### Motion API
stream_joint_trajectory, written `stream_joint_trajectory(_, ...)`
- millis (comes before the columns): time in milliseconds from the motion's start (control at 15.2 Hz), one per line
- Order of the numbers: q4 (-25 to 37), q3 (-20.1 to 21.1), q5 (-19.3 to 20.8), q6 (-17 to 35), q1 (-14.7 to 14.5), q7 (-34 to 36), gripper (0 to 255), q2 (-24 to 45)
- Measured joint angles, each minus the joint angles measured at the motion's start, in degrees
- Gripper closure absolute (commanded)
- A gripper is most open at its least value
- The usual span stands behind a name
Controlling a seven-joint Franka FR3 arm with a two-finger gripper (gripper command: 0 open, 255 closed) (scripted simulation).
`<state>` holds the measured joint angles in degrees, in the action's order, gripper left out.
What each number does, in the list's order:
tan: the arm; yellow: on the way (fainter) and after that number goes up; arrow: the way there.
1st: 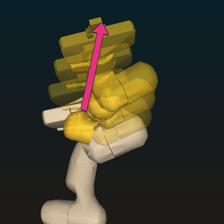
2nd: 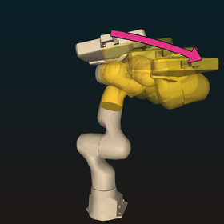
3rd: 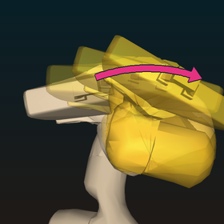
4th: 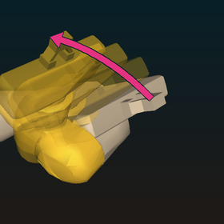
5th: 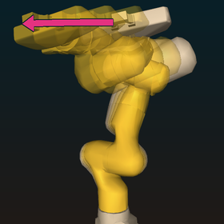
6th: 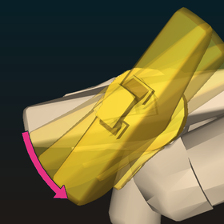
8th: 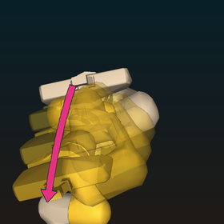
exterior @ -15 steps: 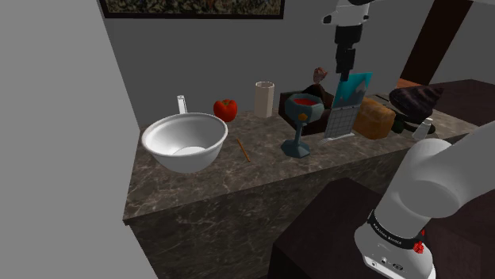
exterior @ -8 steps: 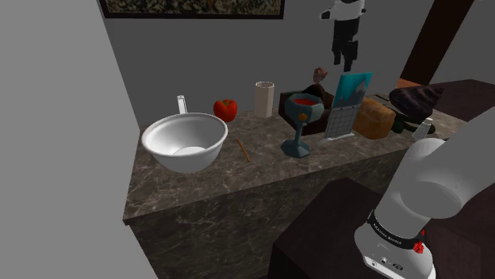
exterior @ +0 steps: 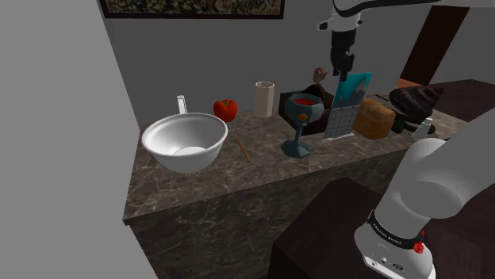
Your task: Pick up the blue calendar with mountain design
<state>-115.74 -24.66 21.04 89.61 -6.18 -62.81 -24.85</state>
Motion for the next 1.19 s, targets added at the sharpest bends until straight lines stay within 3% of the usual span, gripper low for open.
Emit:
stream_joint_trajectory(660, 0.17, 0.03, -0.02, -0.09, -0.02, -0.02, 255, 0.04)
stream_joint_trajectory(1188, 7.14, 0.47, -0.68, -5.5, -0.3, -1.54, 255, 1.53)
